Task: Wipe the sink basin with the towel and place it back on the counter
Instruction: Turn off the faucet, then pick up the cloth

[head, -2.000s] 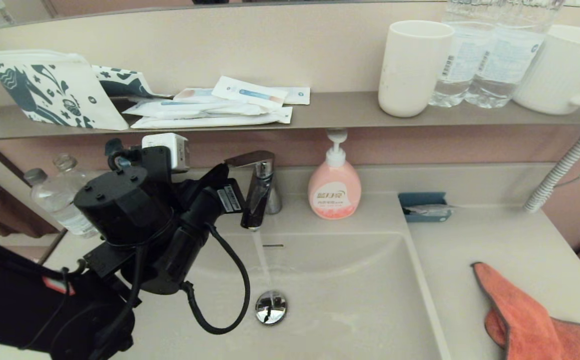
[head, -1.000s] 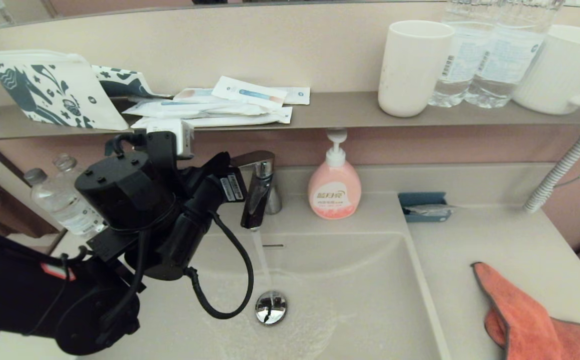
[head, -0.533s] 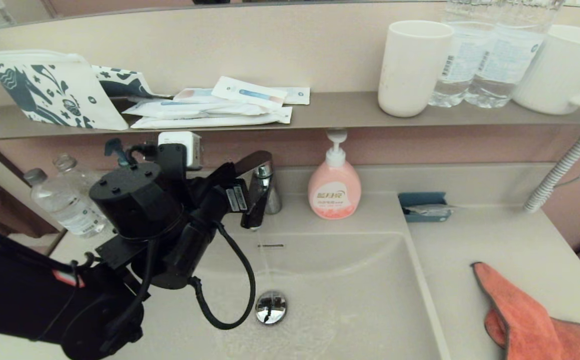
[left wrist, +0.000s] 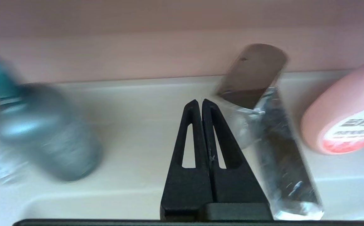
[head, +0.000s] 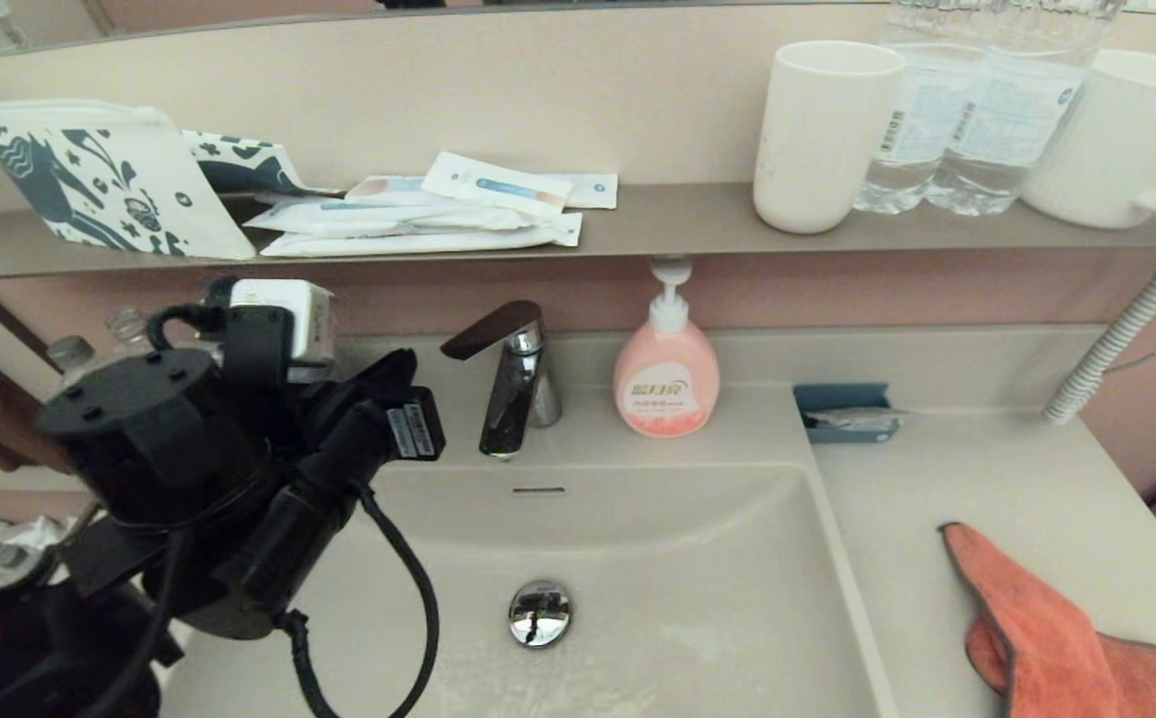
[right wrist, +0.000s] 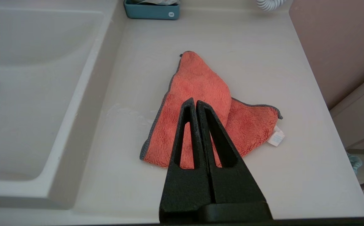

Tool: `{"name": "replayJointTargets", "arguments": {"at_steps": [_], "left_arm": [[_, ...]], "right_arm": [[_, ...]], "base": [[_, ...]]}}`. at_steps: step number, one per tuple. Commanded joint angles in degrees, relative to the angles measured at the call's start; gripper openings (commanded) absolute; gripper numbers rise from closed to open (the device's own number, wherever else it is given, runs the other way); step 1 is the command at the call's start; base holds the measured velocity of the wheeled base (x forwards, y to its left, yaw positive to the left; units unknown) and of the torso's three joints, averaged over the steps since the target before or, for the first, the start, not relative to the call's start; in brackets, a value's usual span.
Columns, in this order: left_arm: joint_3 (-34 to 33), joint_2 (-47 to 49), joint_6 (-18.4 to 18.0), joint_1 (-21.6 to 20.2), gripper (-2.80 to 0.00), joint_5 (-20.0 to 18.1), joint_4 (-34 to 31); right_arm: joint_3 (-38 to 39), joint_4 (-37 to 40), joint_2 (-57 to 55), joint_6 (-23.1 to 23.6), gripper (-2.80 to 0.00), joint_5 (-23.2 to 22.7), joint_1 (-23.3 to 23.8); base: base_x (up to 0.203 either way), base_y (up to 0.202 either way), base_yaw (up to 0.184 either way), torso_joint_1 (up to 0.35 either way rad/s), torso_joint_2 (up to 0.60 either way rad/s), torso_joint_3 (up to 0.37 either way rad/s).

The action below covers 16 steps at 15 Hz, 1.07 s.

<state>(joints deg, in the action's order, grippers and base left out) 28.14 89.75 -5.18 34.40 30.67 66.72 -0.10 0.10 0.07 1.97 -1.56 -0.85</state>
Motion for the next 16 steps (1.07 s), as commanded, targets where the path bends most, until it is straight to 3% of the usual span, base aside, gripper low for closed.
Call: {"name": "replayJointTargets", "arguments": {"at_steps": [1,8,11,13,16], "left_arm": [[-2.3,-5.9,-0.1,-0.9,-2.80,0.3,0.0],[-15.1,-20.2,0.2,-5.8,-2.80,0.3,-3.7],[-19.2,-33.0,0.0,-6.3,-2.80,0.5,-8.8],[-19.3,-43.8,-0.9,-8.0,-2.80,1.2,-18.0],[-17.3,-61.8,-2.0,-18.5,-2.80,0.6,-37.6]], "right_arm": [[0.0,0.0,-0.1,0.0,-2.80,0.0,0.0],[0.0,0.0,-0.1,0.0,-2.80,0.0,0.0],[0.0,0.0,-0.1,0.0,-2.80,0.0,0.0],[0.0,0.0,-0.1,0.0,-2.80,0.0,0.0],[0.0,0.0,-0.1,0.0,-2.80,0.0,0.0]], "base": [[0.000,0.000,0.000,0.000,0.00,0.000],[0.000,0.000,0.000,0.000,0.00,0.000],[0.000,0.000,0.000,0.000,0.00,0.000],[0.000,0.000,0.000,0.000,0.00,0.000],[0.000,0.000,0.000,0.000,0.00,0.000]]}}
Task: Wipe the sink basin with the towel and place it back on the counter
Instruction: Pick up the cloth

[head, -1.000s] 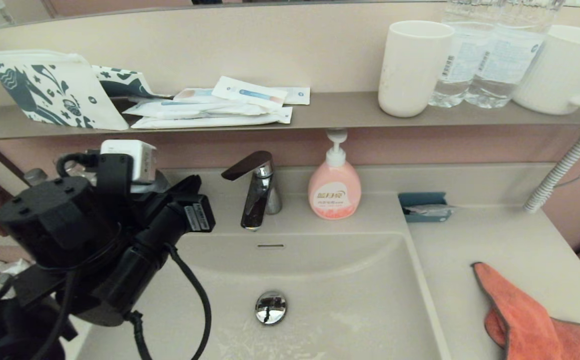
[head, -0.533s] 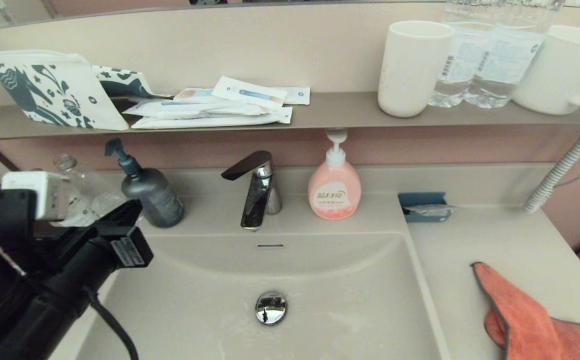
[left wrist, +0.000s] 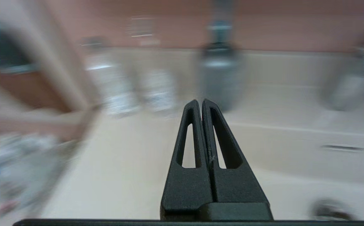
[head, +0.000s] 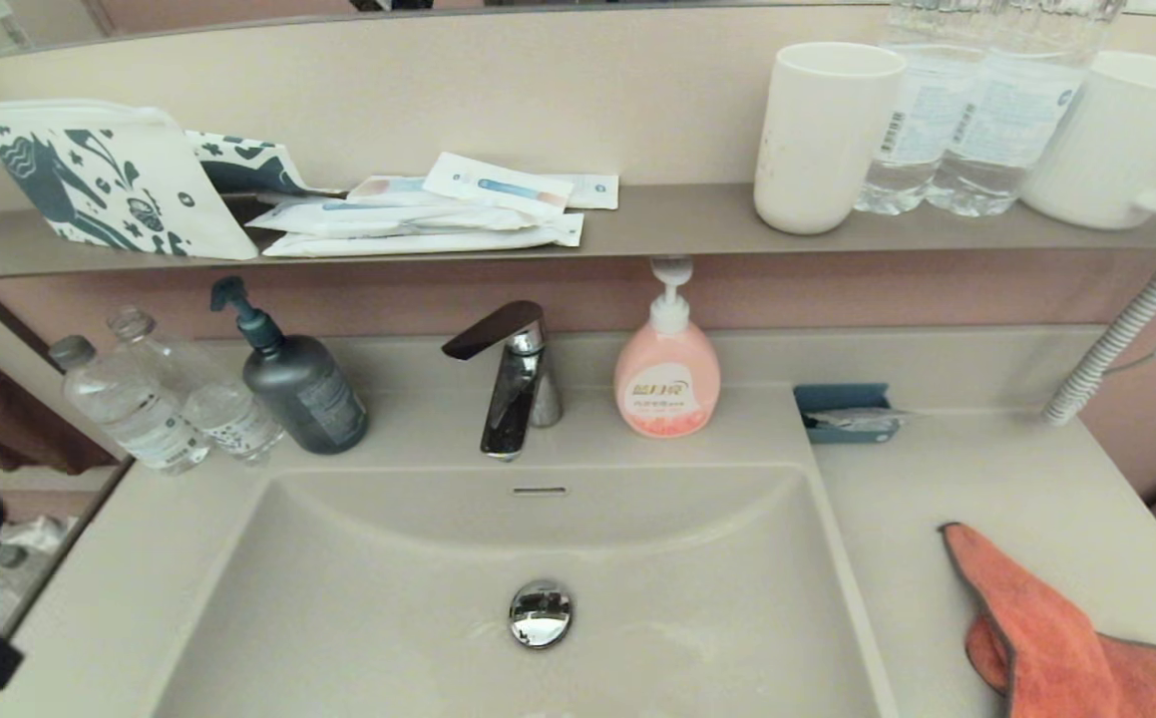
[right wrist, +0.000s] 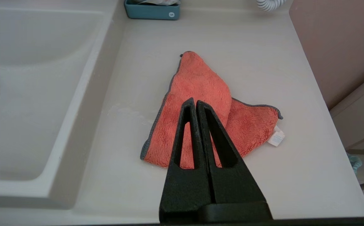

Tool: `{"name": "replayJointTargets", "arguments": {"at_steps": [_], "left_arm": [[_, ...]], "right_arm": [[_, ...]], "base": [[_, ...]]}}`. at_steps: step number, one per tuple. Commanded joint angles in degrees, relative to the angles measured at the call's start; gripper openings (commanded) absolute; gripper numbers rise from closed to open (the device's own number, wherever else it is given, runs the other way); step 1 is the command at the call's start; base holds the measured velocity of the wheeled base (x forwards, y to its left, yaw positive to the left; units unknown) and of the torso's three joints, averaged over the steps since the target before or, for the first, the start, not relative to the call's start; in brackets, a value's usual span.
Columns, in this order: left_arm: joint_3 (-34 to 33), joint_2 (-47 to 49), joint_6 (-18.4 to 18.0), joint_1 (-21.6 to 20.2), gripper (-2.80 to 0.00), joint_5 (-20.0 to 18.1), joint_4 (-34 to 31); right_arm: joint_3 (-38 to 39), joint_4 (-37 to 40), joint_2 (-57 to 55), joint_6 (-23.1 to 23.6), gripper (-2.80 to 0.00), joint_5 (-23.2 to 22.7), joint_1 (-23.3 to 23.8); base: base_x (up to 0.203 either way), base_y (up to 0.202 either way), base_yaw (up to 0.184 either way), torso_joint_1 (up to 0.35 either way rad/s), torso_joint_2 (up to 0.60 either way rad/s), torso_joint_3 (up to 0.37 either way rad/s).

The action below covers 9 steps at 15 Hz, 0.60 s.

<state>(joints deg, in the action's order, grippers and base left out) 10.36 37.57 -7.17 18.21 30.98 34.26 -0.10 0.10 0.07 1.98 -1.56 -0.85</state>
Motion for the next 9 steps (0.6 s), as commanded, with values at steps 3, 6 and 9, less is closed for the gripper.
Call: {"name": "replayJointTargets", "arguments": {"at_steps": [3,6,9], "left_arm": [[4.8,-19.8,-0.4,-12.8,-2.80,-2.7,-23.3],[6.0,-25.3,-0.6,-16.3,-2.80,-5.1,-29.9],[5.3,-30.1,-0.5,-17.5,-2.80,-8.1,-36.9]], "right_arm": [[0.0,0.0,-0.1,0.0,-2.80,0.0,0.0],[0.0,0.0,-0.1,0.0,-2.80,0.0,0.0],[0.0,0.0,-0.1,0.0,-2.80,0.0,0.0]], "base": [[0.000,0.000,0.000,0.000,0.00,0.000],[0.000,0.000,0.000,0.000,0.00,0.000],[0.000,0.000,0.000,0.000,0.00,0.000]]}}
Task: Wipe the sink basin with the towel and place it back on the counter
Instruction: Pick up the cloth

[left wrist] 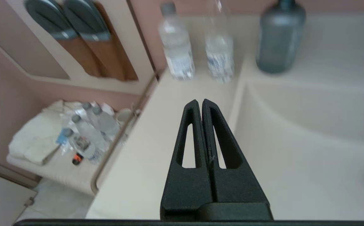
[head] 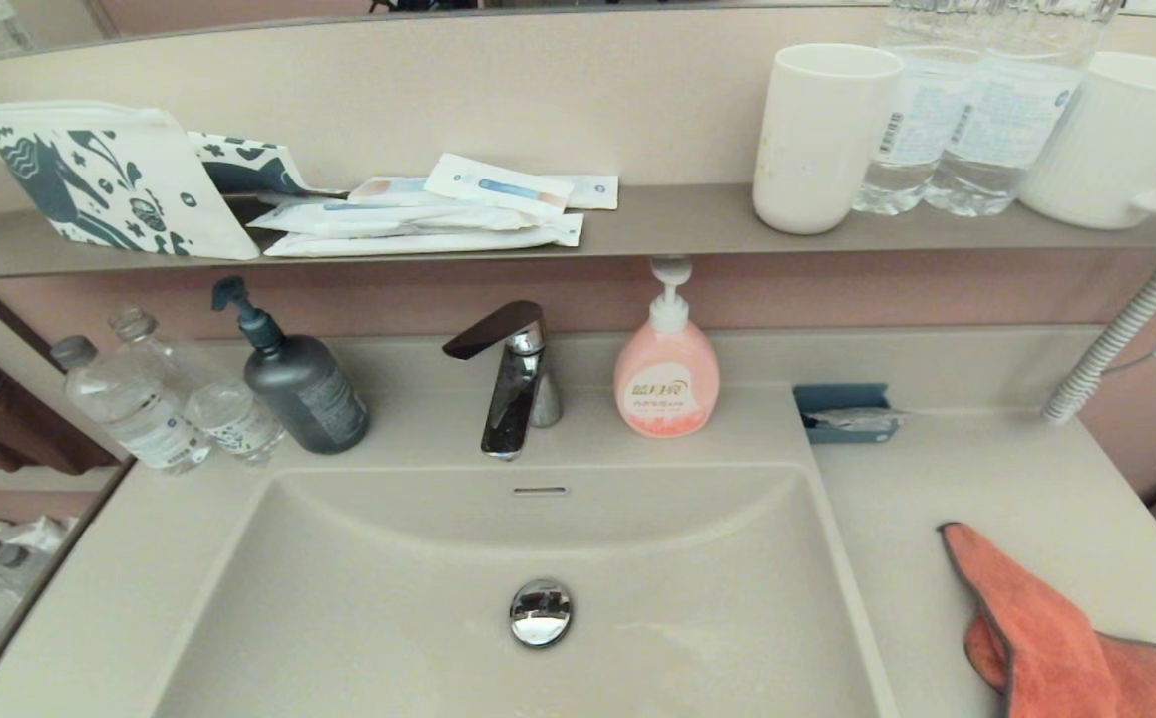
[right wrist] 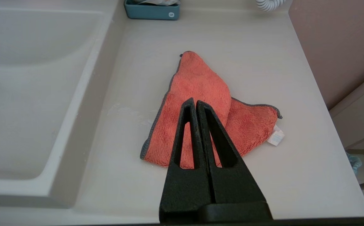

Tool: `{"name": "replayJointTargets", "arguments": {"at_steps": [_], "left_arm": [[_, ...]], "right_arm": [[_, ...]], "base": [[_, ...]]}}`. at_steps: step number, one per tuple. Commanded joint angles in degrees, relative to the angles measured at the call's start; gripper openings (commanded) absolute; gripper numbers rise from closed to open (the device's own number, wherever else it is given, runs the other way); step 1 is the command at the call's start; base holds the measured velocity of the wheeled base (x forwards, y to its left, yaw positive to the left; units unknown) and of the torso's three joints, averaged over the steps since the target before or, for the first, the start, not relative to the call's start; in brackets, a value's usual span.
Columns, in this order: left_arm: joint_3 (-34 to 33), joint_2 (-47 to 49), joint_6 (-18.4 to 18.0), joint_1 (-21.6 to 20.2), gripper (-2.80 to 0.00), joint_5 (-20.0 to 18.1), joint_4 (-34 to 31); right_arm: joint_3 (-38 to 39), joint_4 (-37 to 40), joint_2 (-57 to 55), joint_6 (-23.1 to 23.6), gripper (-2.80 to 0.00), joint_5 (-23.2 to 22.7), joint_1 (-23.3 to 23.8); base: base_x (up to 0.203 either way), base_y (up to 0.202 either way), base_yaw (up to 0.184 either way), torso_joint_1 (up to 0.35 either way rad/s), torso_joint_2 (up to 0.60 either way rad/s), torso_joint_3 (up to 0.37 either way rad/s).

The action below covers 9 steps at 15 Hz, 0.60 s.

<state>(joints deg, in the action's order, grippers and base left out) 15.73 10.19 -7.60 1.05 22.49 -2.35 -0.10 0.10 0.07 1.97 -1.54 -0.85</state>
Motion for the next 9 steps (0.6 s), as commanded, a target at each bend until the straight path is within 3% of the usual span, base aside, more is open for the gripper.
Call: {"name": "replayJointTargets", "arguments": {"at_steps": [1,4,6,9], "left_arm": [[-1.3,-4.3,0.2,-0.3,-2.80,-2.5,-0.8],[-4.6,-6.8,3.5,-0.3,-2.80,-14.9,-0.8],[-6.6,-8.7,4.5,-0.3,-2.80,-20.9,-0.7],[-10.9,-10.1,4.4,-0.3,-2.80,-21.4,0.0]], "right_arm": [[0.0,0.0,-0.1,0.0,-2.80,0.0,0.0],[0.0,0.0,-0.1,0.0,-2.80,0.0,0.0],[0.0,0.0,-0.1,0.0,-2.80,0.0,0.0],[0.0,0.0,-0.1,0.0,-2.80,0.0,0.0]], "base": [[0.000,0.000,0.000,0.000,0.00,0.000],[0.000,0.000,0.000,0.000,0.00,0.000],[0.000,0.000,0.000,0.000,0.00,0.000],[0.000,0.000,0.000,0.000,0.00,0.000]]}}
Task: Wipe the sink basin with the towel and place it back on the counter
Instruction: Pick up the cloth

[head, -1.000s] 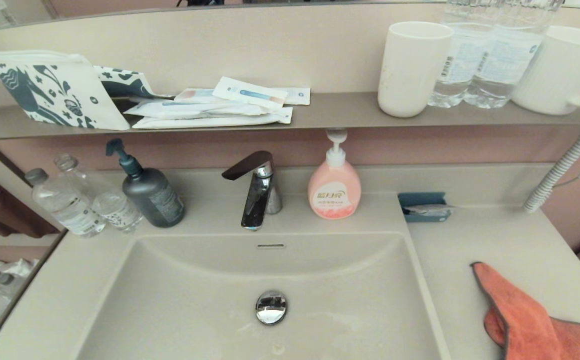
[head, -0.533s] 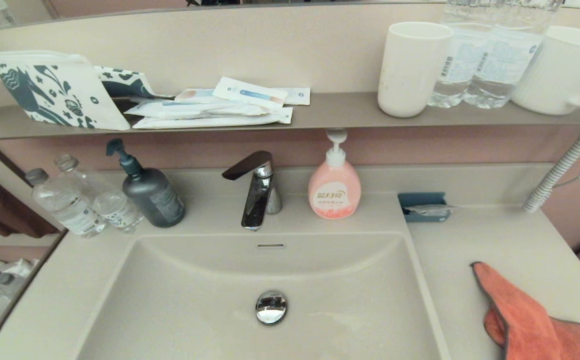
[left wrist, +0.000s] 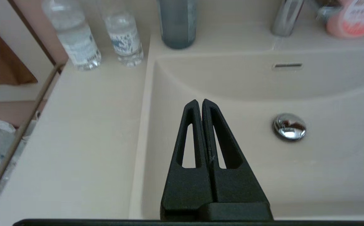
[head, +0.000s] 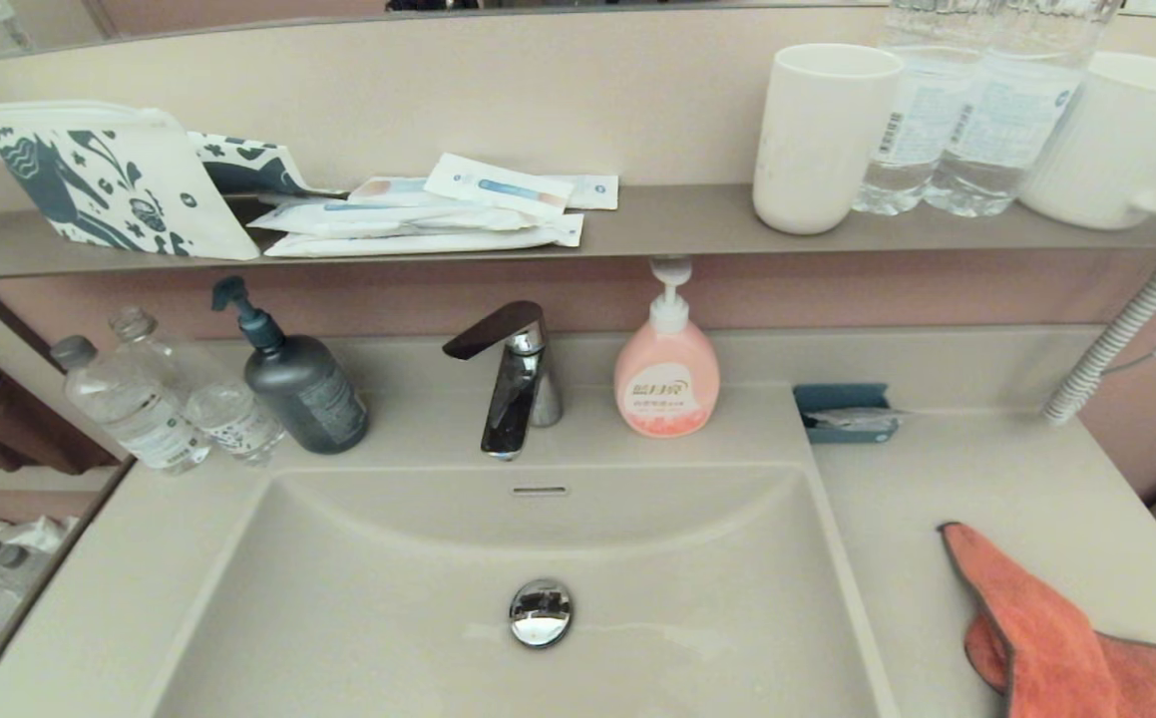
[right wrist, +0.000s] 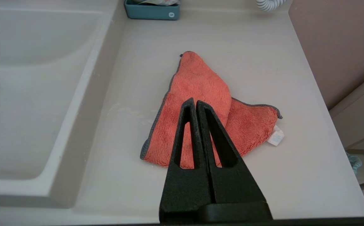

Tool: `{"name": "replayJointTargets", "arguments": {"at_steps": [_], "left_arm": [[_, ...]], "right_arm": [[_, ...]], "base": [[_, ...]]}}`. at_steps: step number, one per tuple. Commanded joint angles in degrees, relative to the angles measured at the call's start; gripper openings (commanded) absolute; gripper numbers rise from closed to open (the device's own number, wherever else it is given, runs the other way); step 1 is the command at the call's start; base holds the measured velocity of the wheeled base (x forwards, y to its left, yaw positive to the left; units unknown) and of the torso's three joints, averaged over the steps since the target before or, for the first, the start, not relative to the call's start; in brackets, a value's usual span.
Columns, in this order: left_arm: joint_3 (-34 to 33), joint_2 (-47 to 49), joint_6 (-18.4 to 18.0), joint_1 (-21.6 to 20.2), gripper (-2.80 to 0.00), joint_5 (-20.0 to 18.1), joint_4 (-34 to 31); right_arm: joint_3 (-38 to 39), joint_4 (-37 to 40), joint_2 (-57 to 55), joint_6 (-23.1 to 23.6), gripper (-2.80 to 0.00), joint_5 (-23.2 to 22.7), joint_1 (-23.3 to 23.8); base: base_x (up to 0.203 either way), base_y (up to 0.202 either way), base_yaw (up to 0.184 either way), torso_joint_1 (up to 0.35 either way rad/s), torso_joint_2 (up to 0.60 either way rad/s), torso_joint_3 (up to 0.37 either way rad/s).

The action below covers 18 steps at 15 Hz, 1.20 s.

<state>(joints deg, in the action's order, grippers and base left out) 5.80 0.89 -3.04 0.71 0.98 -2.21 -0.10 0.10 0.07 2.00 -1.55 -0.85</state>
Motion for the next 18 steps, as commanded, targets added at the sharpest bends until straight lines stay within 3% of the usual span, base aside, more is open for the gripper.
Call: {"name": "replayJointTargets", "arguments": {"at_steps": [1,4,18], "left_arm": [[-2.0,-0.9,0.1,0.0,-2.80,-0.1,1.9],[-5.8,-0.9,-0.5,0.0,-2.80,-0.2,4.4],[-5.8,-0.9,1.4,0.0,-2.80,0.1,2.1]], "right_arm": [[0.0,0.0,-0.1,0.0,-2.80,0.0,0.1],[0.0,0.0,-0.1,0.0,-2.80,0.0,0.0],[0.0,0.0,-0.1,0.0,-2.80,0.0,0.0]], "base": [[0.000,0.000,0.000,0.000,0.00,0.000],[0.000,0.000,0.000,0.000,0.00,0.000],[0.000,0.000,0.000,0.000,0.00,0.000]]}}
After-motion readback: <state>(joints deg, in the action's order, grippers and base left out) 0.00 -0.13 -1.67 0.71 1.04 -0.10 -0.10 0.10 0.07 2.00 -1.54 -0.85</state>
